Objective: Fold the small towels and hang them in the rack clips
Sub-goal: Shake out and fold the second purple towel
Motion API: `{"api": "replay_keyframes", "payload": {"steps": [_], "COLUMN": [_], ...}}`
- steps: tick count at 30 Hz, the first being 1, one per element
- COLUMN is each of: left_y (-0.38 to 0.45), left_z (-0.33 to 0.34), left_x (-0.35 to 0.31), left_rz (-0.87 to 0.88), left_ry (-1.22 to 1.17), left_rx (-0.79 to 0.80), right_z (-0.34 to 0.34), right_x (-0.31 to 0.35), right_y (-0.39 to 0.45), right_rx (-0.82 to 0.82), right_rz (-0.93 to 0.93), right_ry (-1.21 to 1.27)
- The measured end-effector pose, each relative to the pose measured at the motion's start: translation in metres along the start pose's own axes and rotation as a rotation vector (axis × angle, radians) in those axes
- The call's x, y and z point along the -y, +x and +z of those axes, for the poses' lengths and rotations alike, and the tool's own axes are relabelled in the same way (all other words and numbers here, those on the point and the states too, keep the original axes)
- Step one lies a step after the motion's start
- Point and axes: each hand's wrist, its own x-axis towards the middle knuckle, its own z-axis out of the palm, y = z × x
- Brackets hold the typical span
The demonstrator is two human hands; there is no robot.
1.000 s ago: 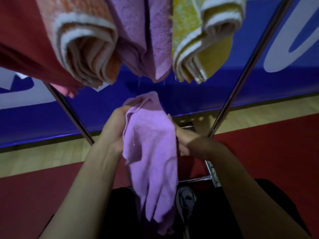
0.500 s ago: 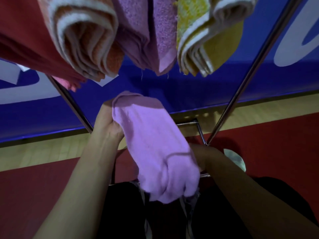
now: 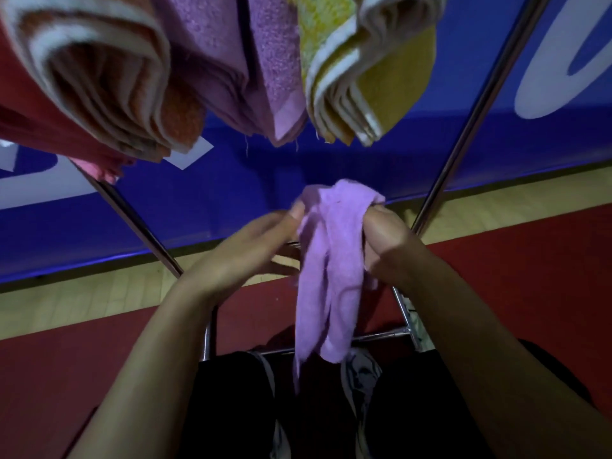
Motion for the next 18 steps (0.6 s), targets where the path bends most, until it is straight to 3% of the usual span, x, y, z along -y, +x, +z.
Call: {"api": "replay_keyframes", "payload": {"steps": [2, 5, 7, 13, 16, 18], "left_y": [0.004, 0.017, 0.022, 0.026, 0.025, 0.023], "left_z": [0.008, 0.015, 0.011, 0.006, 0.004, 0.003], "left_x": [0.003, 0.009, 0.011, 0.01, 0.01, 0.009], "left_rz": [0.022, 0.161, 0.195, 0.069, 0.046, 0.044], "left_ry": [0.145, 0.415, 0.452, 0.106, 0.104, 0.085], "left_rx": [-0.03, -0.215, -0.318, -0.324, -0.326, -0.313], "right_z": [-0.005, -0.005, -0.006, -0.01, -0.019, -0.028], "right_x": [-0.001, 0.0, -0.003, -0.006, -0.007, -0.01], "right_y": [0.006, 0.005, 0.008, 0.015, 0.02, 0.02], "right_rx": [0.025, 0.133, 0.154, 0.058, 0.114, 0.116], "right_rz": [-0.051, -0.049, -0.062, -0.144, -0.081, -0.176], "right_ry": [-0.007, -0.081, -0.231, -0.576, -0.543, -0.504]}}
